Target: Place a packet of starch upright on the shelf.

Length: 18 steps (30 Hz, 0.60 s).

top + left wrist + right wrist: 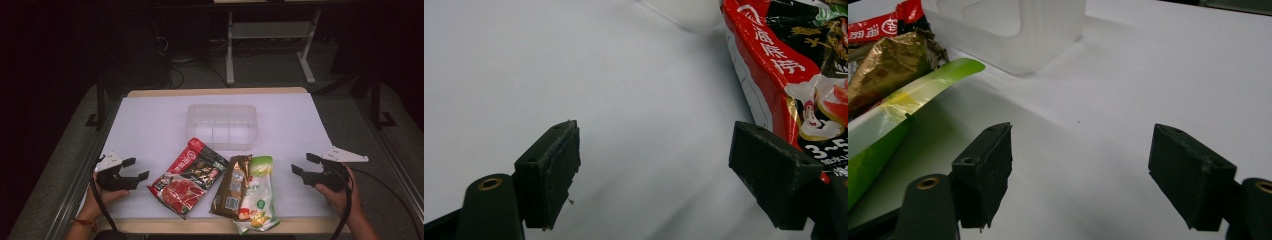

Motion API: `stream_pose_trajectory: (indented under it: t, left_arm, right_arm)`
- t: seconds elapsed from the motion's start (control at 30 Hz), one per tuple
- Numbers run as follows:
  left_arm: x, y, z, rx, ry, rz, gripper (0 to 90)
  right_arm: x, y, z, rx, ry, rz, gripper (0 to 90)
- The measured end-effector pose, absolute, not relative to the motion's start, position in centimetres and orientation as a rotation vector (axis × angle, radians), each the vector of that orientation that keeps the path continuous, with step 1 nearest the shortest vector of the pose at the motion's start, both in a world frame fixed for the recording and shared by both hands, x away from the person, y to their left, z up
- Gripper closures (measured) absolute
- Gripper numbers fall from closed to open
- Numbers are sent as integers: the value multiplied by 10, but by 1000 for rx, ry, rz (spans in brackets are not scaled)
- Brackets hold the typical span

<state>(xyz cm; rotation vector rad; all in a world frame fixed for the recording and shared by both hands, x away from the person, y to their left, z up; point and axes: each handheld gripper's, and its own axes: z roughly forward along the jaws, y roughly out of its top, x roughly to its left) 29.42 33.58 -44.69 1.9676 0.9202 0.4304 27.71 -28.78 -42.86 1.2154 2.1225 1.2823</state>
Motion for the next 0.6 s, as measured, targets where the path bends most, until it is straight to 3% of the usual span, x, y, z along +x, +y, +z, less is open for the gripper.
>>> stream_pose_trajectory:
  t: [0.6]
  left_arm:
    - [283, 324, -442, 2067, 831, 502, 218]
  right_arm:
    - [276, -256, -427, 1212, 2396, 1267, 265]
